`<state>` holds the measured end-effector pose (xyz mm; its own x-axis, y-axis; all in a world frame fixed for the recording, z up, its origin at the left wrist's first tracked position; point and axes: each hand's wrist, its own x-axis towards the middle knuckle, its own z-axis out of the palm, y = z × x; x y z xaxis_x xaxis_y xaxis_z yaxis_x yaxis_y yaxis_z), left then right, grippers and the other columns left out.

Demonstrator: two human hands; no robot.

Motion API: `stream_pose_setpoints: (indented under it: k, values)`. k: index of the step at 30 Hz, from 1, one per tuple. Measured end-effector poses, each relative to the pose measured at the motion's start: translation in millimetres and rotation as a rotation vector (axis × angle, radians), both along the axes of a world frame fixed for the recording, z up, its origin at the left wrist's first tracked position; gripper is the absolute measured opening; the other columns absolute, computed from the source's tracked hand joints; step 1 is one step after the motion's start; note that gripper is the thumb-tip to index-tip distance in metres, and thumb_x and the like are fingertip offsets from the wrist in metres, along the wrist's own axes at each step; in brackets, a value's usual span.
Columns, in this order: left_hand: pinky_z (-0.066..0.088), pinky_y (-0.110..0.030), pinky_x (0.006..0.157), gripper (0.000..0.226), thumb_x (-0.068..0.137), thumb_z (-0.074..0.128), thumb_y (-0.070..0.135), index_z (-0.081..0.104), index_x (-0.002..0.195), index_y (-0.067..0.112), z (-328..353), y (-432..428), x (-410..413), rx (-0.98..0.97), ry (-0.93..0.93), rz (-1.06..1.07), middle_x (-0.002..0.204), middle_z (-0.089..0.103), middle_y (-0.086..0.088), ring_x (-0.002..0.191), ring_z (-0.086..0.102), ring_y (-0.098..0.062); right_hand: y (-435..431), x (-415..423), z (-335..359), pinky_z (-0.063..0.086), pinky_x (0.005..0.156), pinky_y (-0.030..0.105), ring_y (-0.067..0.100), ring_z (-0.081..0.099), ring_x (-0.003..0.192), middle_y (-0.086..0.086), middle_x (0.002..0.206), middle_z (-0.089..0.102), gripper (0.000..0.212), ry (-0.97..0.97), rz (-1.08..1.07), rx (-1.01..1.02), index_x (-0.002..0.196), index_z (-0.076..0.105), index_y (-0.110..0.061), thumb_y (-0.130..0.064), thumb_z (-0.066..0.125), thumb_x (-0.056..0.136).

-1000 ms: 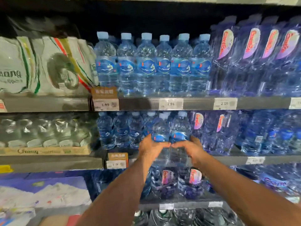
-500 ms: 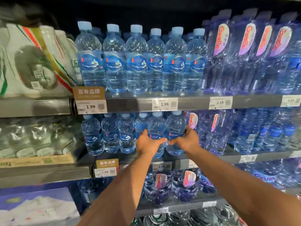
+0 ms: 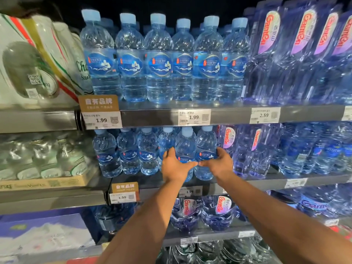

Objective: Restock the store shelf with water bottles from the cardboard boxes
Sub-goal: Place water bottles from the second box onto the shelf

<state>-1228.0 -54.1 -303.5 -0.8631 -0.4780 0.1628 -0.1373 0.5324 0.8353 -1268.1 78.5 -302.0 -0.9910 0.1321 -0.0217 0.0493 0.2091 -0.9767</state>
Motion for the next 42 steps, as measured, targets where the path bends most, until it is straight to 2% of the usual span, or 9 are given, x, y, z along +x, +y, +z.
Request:
stream_pose_setpoints:
  k: [3, 9, 14, 18, 23, 31, 37, 39, 42]
  values:
    - [0.048, -0.039, 0.089, 0.088, 0.059, 0.088, 0.036, 0.041, 0.13, 0.017, -9.4, 2.1, 0.4, 0.083, 0.018, 0.015, 0.126, 0.055, -0.008, 0.111, 0.055, -0.029, 1.6, -3.5, -4.7, 0.055, 0.081, 0.045, 0.028, 0.066, 0.093, 0.009, 0.102, 0.068, 0.062, 0.006, 0.043, -0.042, 0.111, 0.057, -0.008, 0.012, 0.081, 0.058]
    - [0.044, -0.036, 0.092, 0.084, 0.063, 0.086, 0.029, 0.037, 0.13, 0.017, -18.1, 5.3, 0.5, 0.143, 0.043, -0.006, 0.128, 0.051, -0.007, 0.114, 0.051, -0.026, 5.4, -3.1, -21.3, 0.052, 0.086, 0.047, 0.027, 0.063, 0.098, 0.004, 0.103, 0.063, 0.061, -0.005, 0.102, -0.023, 0.112, 0.046, -0.01, 0.005, 0.08, 0.064]
    - [0.04, -0.031, 0.099, 0.079, 0.069, 0.08, 0.019, 0.04, 0.136, 0.021, -24.3, 8.2, 5.2, 0.211, 0.079, -0.016, 0.13, 0.048, -0.005, 0.12, 0.049, -0.023, 2.3, -1.9, -21.0, 0.049, 0.072, 0.029, 0.017, 0.06, 0.083, 0.001, 0.102, 0.064, 0.055, -0.027, -0.036, 0.11, 0.106, 0.053, -0.015, -0.005, 0.084, 0.062]
    - [0.042, -0.028, 0.089, 0.073, 0.07, 0.081, 0.022, 0.048, 0.134, 0.02, -31.3, 9.8, 8.3, 0.185, 0.082, 0.048, 0.122, 0.055, -0.005, 0.112, 0.054, -0.024, -4.5, 5.9, -26.7, 0.042, 0.075, 0.023, 0.02, 0.059, 0.094, 0.004, 0.11, 0.061, 0.077, -0.046, -0.123, 0.219, 0.122, 0.051, -0.011, -0.024, 0.09, 0.057]
    - [0.048, -0.031, 0.081, 0.071, 0.066, 0.085, 0.028, 0.053, 0.128, 0.017, -34.0, 3.2, 4.3, 0.173, 0.04, 0.04, 0.111, 0.059, -0.001, 0.102, 0.059, -0.024, -7.2, 9.1, -31.4, 0.047, 0.077, 0.026, 0.012, 0.053, 0.086, 0.001, 0.114, 0.064, 0.066, -0.054, -0.162, 0.203, 0.122, 0.054, -0.016, -0.024, 0.086, 0.065]
    - [0.044, -0.028, 0.071, 0.064, 0.067, 0.084, 0.031, 0.053, 0.122, 0.02, -30.5, 14.4, 4.8, 0.175, 0.032, 0.001, 0.115, 0.057, -0.005, 0.102, 0.057, -0.024, 6.0, 12.2, -28.7, 0.049, 0.094, 0.032, 0.019, 0.058, 0.102, 0.006, 0.127, 0.059, 0.068, -0.081, -0.155, 0.154, 0.132, 0.051, -0.011, -0.02, 0.081, 0.072]
    - [0.047, -0.041, 0.092, 0.073, 0.074, 0.078, 0.031, 0.04, 0.134, 0.014, -26.2, 15.9, 14.3, 0.166, -0.065, 0.012, 0.128, 0.052, -0.008, 0.112, 0.054, -0.029, 16.9, 18.3, -22.6, 0.047, 0.078, 0.028, 0.022, 0.059, 0.091, 0.007, 0.105, 0.063, 0.053, -0.11, -0.188, 0.173, 0.118, 0.054, -0.006, -0.018, 0.079, 0.073]
    - [0.049, -0.039, 0.084, 0.058, 0.079, 0.073, 0.028, 0.042, 0.124, 0.01, -17.6, 14.0, 19.7, 0.069, -0.078, 0.056, 0.124, 0.053, -0.01, 0.104, 0.058, -0.03, 27.1, 16.8, -12.4, 0.046, 0.074, 0.028, 0.026, 0.061, 0.091, 0.012, 0.104, 0.065, 0.039, -0.16, -0.14, 0.341, 0.113, 0.058, -0.004, -0.02, 0.07, 0.079]
    - [0.05, -0.036, 0.075, 0.04, 0.086, 0.063, 0.028, 0.049, 0.117, 0.008, -0.1, 14.5, 27.2, -0.262, -0.2, -0.008, 0.119, 0.054, -0.011, 0.098, 0.06, -0.03, 44.6, 20.3, 7.7, 0.05, 0.078, 0.031, 0.027, 0.06, 0.097, 0.015, 0.106, 0.063, 0.035, -0.229, 0.193, 0.743, 0.112, 0.06, -0.002, -0.025, 0.06, 0.085]
